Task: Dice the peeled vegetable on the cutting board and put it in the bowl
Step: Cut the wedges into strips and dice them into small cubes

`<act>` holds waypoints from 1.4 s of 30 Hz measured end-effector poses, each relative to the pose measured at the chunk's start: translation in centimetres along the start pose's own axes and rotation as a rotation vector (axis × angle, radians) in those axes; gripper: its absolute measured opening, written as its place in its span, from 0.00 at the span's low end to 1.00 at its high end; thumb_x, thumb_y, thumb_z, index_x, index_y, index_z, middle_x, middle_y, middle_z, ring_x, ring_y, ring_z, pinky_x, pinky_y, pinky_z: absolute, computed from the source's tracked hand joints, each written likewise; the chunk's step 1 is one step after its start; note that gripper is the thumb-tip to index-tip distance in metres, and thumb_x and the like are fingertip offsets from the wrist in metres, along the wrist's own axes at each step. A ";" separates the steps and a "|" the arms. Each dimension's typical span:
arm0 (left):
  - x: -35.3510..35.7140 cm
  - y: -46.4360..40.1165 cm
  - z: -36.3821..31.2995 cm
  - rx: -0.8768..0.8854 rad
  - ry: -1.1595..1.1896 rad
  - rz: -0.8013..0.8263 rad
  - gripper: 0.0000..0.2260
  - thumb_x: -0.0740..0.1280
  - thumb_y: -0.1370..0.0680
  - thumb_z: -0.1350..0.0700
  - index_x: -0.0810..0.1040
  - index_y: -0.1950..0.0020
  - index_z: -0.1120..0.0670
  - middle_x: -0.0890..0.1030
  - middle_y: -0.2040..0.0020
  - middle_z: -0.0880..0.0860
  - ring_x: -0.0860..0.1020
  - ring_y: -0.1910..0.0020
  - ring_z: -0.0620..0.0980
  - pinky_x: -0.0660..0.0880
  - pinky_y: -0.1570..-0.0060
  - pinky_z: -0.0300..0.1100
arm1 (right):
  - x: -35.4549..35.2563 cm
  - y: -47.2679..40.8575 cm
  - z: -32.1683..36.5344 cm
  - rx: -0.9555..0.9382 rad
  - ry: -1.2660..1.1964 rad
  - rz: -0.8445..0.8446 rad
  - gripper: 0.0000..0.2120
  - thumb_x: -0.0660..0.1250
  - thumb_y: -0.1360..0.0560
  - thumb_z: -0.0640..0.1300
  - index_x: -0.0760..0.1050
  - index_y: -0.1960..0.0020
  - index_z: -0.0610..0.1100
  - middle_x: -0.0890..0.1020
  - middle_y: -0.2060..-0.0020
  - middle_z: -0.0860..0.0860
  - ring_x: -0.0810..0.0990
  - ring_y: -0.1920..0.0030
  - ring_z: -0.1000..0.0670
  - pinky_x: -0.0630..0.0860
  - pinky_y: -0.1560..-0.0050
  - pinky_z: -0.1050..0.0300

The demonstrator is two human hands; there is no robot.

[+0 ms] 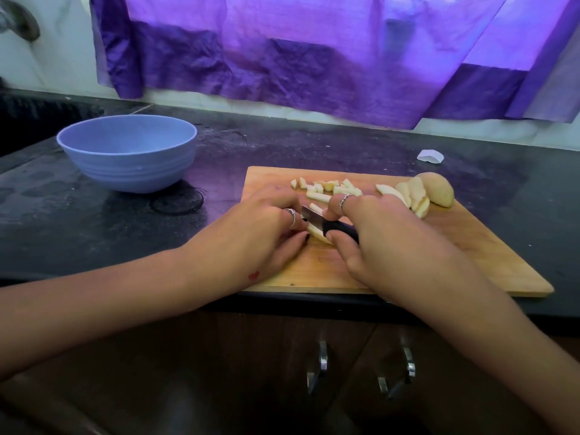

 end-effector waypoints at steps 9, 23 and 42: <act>0.0 -0.4 0.0 -0.001 -0.040 0.065 0.12 0.61 0.25 0.56 0.82 0.60 0.60 0.79 0.56 0.54 0.70 0.57 0.44 0.63 0.56 0.30 | -1.1 2.1 -0.7 0.025 -0.008 0.035 0.12 0.60 0.22 0.52 0.70 0.38 0.57 0.66 0.63 0.57 0.68 0.66 0.58 0.62 0.71 0.68; -0.4 -0.6 0.9 0.024 0.086 0.183 0.10 0.65 0.22 0.55 0.84 0.54 0.58 0.77 0.52 0.47 0.70 0.53 0.29 0.61 0.54 0.18 | -0.3 6.2 -1.4 -0.048 0.100 0.095 0.19 0.51 0.20 0.56 0.51 0.31 0.59 0.76 0.49 0.56 0.76 0.49 0.53 0.72 0.55 0.60; 1.0 -2.9 1.3 0.163 0.128 0.273 0.10 0.65 0.23 0.54 0.82 0.45 0.53 0.80 0.47 0.46 0.77 0.47 0.41 0.73 0.44 0.38 | -0.1 4.8 -6.7 0.085 -0.244 -0.136 0.16 0.56 0.30 0.61 0.67 0.42 0.66 0.77 0.70 0.55 0.75 0.70 0.55 0.71 0.71 0.58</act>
Point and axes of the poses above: each hand's wrist, its own y-axis away from the middle knuckle, its own x-axis out of the palm, z = x × y, the point moved 9 cm from there along -y, towards the middle knuckle
